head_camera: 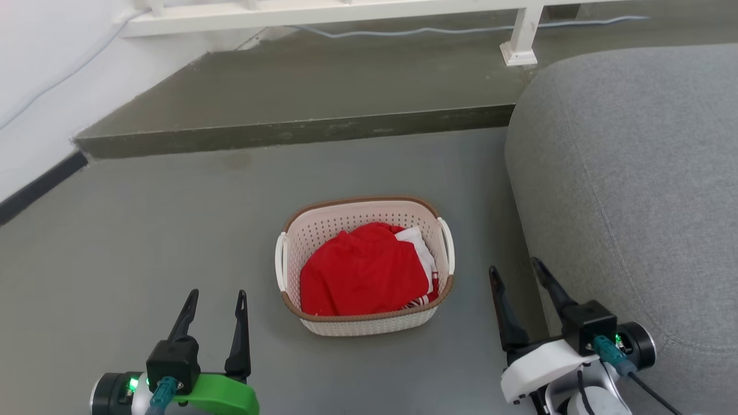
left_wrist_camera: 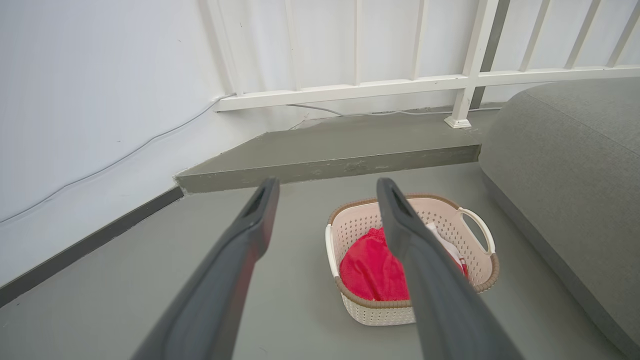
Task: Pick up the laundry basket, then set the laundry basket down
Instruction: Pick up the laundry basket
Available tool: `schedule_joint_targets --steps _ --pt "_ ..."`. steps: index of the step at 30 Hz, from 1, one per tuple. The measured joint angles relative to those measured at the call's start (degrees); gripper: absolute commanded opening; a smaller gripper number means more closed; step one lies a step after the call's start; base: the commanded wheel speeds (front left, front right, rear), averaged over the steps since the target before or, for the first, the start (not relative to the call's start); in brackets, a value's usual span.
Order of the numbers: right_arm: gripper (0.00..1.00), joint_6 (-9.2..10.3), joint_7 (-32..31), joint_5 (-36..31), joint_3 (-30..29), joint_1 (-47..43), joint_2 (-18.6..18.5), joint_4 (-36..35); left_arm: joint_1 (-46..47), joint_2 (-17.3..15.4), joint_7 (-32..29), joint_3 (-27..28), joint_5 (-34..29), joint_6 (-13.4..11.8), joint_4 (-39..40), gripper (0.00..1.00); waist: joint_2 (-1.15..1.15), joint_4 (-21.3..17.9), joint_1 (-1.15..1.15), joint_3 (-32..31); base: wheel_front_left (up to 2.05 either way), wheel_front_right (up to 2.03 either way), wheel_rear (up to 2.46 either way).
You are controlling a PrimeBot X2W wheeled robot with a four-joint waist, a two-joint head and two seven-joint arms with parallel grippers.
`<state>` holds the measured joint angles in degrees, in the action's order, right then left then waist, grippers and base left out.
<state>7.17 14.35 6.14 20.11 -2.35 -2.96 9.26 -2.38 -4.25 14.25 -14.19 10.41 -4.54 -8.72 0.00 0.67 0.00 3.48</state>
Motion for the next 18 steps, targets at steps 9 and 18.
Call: schedule_joint_targets --steps 9,18 --pt "1.00 -0.01 0.07 0.49 -0.43 1.21 0.11 -1.20 0.46 0.09 0.00 0.02 -0.11 0.08 0.31 1.00 0.00 -0.22 0.00 3.79 0.00 0.00 0.00" --pt "1.00 -0.78 0.07 1.43 -1.29 6.43 0.11 -0.85 4.74 0.13 0.01 -0.19 -0.20 0.91 -0.62 1.00 0.00 -0.48 0.00 9.59 0.00 0.00 0.00"
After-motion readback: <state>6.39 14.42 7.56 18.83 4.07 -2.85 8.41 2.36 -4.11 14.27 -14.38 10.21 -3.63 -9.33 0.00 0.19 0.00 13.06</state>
